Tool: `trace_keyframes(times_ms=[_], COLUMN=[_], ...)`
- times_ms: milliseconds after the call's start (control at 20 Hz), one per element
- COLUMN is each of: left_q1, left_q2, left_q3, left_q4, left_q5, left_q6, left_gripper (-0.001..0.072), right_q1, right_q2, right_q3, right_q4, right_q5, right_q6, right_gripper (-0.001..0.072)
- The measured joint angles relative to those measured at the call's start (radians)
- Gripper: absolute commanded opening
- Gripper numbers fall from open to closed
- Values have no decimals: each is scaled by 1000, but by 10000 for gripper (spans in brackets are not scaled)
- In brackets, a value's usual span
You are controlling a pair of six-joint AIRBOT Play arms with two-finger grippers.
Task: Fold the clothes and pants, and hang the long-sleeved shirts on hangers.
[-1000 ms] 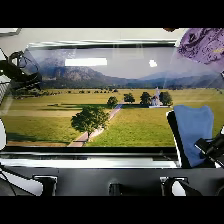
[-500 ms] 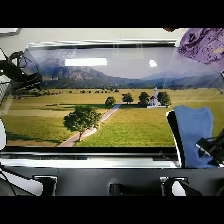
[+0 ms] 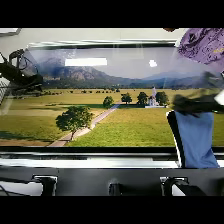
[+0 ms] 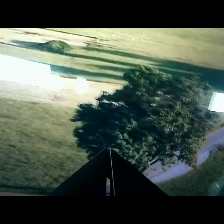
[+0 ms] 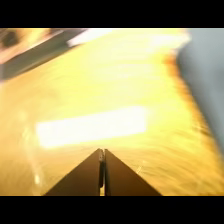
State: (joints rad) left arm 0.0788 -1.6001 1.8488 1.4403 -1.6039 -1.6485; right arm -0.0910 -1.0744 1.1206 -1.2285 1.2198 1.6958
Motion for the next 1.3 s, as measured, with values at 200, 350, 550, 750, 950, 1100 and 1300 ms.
trace_keyframes(times_ms=[200,350,550,750,950,1100,1300], left_q1=[-39,-53,-60,-61,-62,-62,-62], left_q2=[176,269,318,327,329,330,330], left_q3=[-182,-251,-283,-291,-293,-294,-294], left_q4=[0,0,1,1,1,1,1], left_q5=[51,64,71,76,76,76,76], left_q6=[45,59,64,69,71,71,71], left_gripper=[17,18,18,18,18,18,18], right_q1=[344,517,604,627,633,634,635], right_q2=[-105,-158,-180,-187,-188,-188,-188], right_q3=[15,18,19,19,19,19,19], right_q4=[25,14,-2,-21,-30,-32,-32], right_q5=[-134,-222,-294,-313,-319,-320,-320], right_q6=[-78,-100,-111,-117,-117,-117,-117], right_gripper=[27,27,28,28,28,28,28])
